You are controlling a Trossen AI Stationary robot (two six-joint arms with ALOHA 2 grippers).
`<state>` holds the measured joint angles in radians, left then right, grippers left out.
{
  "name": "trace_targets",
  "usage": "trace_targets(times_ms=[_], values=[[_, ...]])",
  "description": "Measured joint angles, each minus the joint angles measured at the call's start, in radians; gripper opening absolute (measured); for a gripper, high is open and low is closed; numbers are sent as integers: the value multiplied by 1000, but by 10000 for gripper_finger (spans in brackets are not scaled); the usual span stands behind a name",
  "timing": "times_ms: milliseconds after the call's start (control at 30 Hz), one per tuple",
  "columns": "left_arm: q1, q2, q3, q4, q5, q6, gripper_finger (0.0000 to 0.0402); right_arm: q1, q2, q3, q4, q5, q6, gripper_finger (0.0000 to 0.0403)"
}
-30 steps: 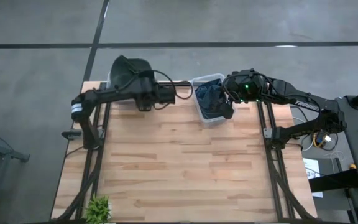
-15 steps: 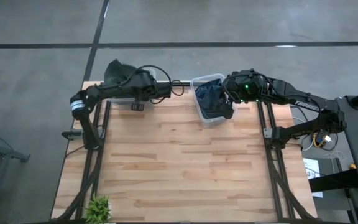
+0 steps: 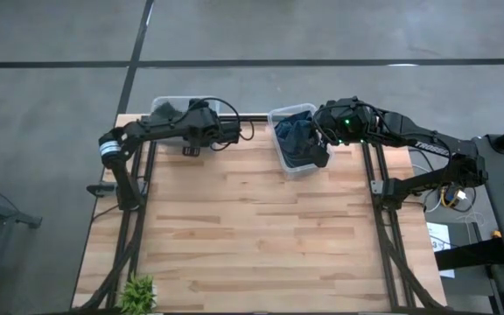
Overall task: Pick & Place hat
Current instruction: Put the gray cap into the left transparent bin, then return to Home Position
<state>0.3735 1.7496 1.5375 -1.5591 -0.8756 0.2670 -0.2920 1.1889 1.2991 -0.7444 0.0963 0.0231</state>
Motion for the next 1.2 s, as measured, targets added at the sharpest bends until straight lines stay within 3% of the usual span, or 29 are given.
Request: trace_targets(times_ms=[300, 433, 667, 767, 833, 900, 1000, 1200], values=[[-16, 0, 43, -11, -126, 10, 123, 0, 0, -14, 3, 0, -1, 233], [-31, 0, 98, -12, -115, -35, 124, 0, 0, -29, 2, 0, -4, 233], [-78, -2, 260, 13, 213, -193, 109, 0, 0, -35, 3, 7, -1, 220], [-106, -19, 308, 63, 382, -231, 80, 4, 0, -44, 5, 7, 0, 182], [-130, -42, 318, 112, 441, -234, 52, 7, 0, -54, 13, 6, -1, 142], [-154, -73, 313, 174, 482, -220, 18, 14, 0, -63, 23, 6, -6, 92], [-177, -124, 289, 302, 592, -217, 6, 31, 0, -76, 56, 5, -31, 24], [-237, -275, 116, 692, 798, -225, 1, 83, -26, -125, 189, -3, -45, 8]])
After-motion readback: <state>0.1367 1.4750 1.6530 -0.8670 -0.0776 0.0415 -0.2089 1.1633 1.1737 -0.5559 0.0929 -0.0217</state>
